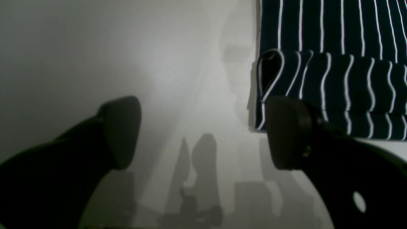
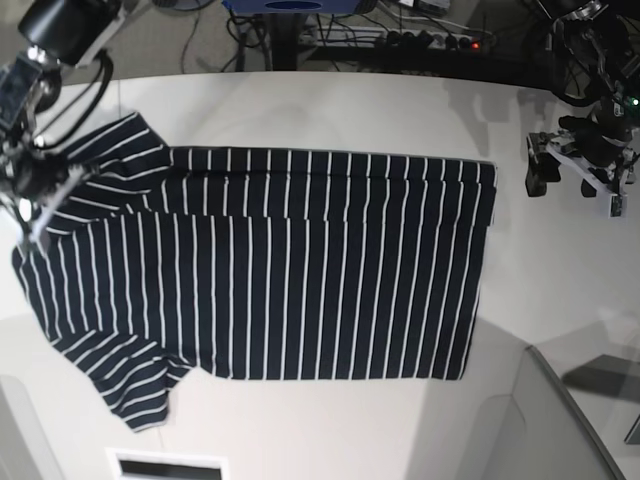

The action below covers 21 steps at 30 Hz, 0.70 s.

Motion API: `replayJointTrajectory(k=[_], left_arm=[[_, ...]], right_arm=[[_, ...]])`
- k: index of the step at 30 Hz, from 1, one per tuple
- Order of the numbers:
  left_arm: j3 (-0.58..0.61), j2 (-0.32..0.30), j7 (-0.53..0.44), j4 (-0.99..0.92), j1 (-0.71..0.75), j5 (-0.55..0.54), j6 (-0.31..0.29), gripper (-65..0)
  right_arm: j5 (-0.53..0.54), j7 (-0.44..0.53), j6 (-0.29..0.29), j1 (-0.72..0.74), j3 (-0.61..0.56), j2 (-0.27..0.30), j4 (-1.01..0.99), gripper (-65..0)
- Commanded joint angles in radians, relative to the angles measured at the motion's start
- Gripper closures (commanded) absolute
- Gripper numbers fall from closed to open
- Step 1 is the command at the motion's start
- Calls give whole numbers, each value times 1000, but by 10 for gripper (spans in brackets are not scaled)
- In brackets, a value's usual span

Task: Layout the t-shirt on the table in an organized manner, then fold the t-shirt properly
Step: 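Release the shirt and reposition both grippers at the folded edge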

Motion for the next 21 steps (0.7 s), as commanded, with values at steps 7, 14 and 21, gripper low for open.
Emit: replayJointTrajectory(k=[7,14,21], left_arm=[[-4,-14,-20,17,-3,-6,-6,-587],[-4,-14,-20,17,-3,-3,-6,-587],[-4,-18,-20,17,16,-3,-6,-587]], right_arm=[[-34,22,-2,180,-136,49,-87,-8],[-34,115,-2,329,-187,87,-291,-8],[-34,255,-2,441,-182,138,-531,-8]])
